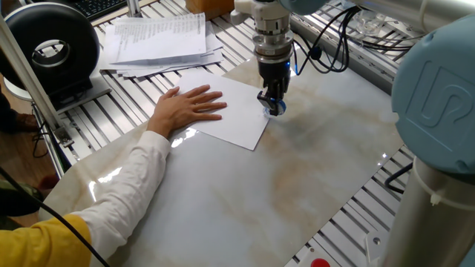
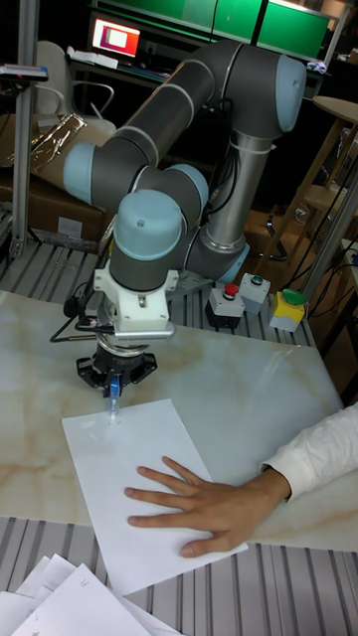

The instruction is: Use the correction tape on paper

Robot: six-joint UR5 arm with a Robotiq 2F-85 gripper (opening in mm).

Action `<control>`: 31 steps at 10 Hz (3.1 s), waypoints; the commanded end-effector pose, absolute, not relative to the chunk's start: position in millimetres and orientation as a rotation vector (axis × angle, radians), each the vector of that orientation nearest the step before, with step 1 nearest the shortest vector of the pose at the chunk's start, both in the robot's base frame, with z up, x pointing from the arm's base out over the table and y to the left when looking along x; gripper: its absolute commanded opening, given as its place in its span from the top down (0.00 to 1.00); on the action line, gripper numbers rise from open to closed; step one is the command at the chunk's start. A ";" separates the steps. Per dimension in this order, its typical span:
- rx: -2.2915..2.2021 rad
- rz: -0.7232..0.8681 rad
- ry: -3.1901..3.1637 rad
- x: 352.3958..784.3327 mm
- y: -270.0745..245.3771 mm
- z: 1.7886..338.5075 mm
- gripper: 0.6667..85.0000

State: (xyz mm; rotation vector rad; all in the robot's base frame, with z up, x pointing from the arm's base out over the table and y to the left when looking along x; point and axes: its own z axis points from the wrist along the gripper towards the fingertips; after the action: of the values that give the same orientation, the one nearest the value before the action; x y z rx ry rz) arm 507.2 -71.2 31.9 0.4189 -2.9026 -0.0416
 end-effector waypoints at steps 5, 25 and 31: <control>0.470 0.005 -2.934 533.3 -73.3 43.2 0.99; 0.442 -0.057 -2.920 521.4 -72.6 28.7 0.99; 0.436 -0.068 -2.917 518.3 -72.7 26.7 0.99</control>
State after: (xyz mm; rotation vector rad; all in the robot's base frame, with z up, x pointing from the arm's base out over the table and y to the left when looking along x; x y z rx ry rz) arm 519.2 -74.7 25.9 0.4465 -2.9131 -0.0469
